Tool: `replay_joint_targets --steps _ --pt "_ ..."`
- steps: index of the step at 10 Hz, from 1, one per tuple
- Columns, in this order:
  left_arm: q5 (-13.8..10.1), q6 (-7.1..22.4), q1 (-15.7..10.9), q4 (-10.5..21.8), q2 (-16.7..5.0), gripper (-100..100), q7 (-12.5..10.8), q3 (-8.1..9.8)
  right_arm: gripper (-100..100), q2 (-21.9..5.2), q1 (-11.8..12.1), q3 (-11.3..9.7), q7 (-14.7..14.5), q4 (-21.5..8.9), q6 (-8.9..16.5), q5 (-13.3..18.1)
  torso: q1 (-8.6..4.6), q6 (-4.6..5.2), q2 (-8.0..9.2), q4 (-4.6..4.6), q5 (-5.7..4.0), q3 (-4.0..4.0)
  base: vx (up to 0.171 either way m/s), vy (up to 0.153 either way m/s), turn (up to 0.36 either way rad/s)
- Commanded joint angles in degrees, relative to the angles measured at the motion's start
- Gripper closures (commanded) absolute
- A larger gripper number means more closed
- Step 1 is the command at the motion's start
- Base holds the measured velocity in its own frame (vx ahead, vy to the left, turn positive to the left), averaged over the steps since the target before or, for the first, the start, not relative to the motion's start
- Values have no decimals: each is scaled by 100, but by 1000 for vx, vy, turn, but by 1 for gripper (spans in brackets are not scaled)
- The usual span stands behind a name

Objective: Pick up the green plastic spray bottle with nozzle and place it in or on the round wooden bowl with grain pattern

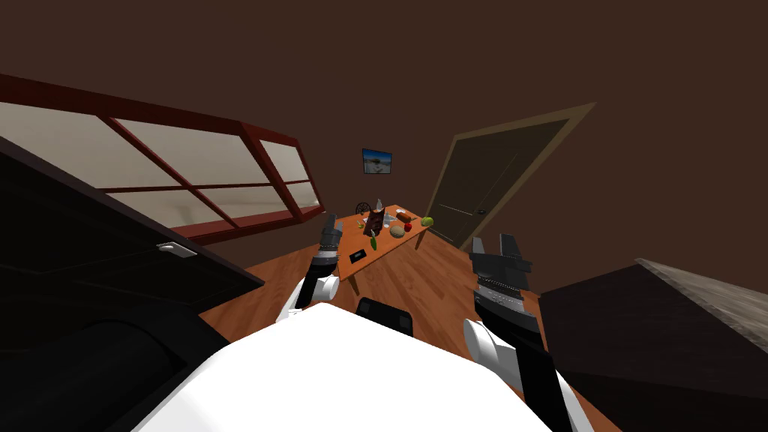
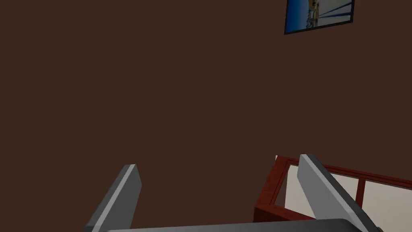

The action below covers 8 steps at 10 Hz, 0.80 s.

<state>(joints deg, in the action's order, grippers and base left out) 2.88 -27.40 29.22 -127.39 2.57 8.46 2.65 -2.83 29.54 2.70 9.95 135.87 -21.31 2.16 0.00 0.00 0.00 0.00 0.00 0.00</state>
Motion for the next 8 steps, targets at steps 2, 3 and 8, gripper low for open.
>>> replay_joint_targets --steps 2,3,8 --pt "21 88 34 137 -423 -100 64 34 0 0 0 0 0 0 0 0 -6 0 -4 -1 -1 -2 25 -37 -8" --pt "35 146 57 227 -591 -100 107 55 0 0 0 0 0 0 0 0 -15 0 -11 -2 -3 -6 46 -72 -10" --pt "143 589 259 909 -1157 -100 472 220 0 1 1 -1 0 1 0 0 -51 0 -34 -8 -12 -20 91 -124 -19"
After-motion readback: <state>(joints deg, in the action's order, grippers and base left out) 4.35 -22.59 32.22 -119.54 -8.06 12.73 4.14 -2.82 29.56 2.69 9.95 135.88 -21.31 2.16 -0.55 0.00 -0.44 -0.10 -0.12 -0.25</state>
